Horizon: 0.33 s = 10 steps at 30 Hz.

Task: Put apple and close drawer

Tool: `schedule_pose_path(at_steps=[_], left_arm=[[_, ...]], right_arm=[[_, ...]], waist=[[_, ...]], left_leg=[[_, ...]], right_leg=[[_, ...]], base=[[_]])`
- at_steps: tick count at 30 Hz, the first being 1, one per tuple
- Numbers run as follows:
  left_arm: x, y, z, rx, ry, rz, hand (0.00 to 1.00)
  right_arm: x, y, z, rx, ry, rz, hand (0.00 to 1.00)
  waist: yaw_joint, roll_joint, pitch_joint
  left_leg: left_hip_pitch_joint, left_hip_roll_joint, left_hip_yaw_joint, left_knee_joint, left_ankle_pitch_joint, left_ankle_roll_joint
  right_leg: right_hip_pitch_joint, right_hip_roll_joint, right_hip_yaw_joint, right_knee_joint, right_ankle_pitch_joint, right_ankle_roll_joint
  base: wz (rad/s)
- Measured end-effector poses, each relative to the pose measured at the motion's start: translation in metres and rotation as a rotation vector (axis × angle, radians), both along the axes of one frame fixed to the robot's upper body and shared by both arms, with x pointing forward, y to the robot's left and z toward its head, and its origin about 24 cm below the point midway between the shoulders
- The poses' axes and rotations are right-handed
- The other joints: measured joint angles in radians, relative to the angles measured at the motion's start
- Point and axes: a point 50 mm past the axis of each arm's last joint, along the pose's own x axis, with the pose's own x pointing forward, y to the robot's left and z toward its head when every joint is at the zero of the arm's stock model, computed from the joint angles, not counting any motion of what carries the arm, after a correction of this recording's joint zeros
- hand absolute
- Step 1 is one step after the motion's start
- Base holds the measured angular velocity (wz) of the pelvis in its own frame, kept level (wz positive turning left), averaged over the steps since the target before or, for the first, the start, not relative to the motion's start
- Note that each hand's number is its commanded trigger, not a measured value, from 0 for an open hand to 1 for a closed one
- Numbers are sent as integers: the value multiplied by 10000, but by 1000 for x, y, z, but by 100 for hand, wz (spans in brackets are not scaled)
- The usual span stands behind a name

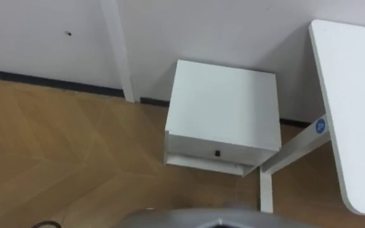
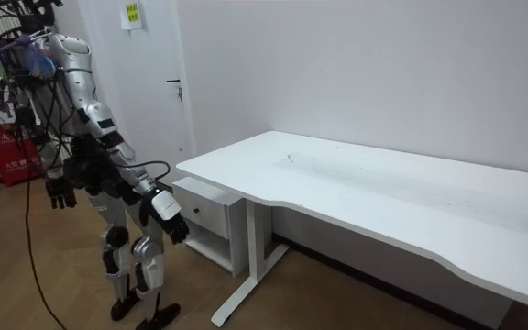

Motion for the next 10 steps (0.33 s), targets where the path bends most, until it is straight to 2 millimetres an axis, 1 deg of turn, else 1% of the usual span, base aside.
schedule_pose_path(at_steps=[1, 2, 3, 4, 5, 6, 7, 10], left_arm=[[0, 0, 0, 13, -13, -15, 0], [1, -1, 0, -23, -81, -28, 0], [2, -3, -1, -76, -109, -23, 0], [1, -4, -1, -99, -102, -16, 0], [5, -5, -2, -135, -189, -27, 0], [7, -7, -2, -161, -285, -38, 0], [8, -8, -2, -174, -320, -46, 0], [14, -14, -5, -391, -437, -50, 0]], right_arm=[[5, 0, 0, -7, -137, 72, 0], [16, -1, 1, -31, -385, 277, 0], [24, -1, 1, 11, -579, 403, 0], [26, 0, 1, 66, -623, 434, 0], [28, 2, 1, 196, -655, 499, 0], [30, 4, 0, 359, -646, 577, 0], [31, 5, 0, 418, -624, 596, 0], [26, 8, -3, 664, -266, 680, 0]], waist=[[16, -70, -18], [51, -136, -18], [25, -126, -7], [30, -108, -12], [35, -21, -25], [62, 7, -23], [54, 42, -26], [-50, 80, -26]], left_leg=[[9, -2, 34, -43, 21, -34], [55, 2, 80, -78, 25, -38], [180, 17, 81, -165, 40, -14], [250, 27, 82, -231, 82, 46], [403, 89, 78, -353, 132, 133], [562, 101, 76, -601, 273, 382], [621, 96, 75, -659, 323, 456], [638, 107, 8, -723, 358, 383]], right_leg=[[176, 19, 1, -372, 37, -17], [447, 88, 11, -871, 53, -21], [676, 167, -7, -1147, 53, -22], [752, 174, -3, -1200, 47, -18], [845, 215, -3, -1226, 37, -27], [876, 323, -1, -1233, -8, -53], [888, 338, -16, -1253, -47, -74], [1008, 352, -314, -1326, -191, -148]], base=[[-18], [-12], [-12], [0], [-4], [-7], [-9], [4]])
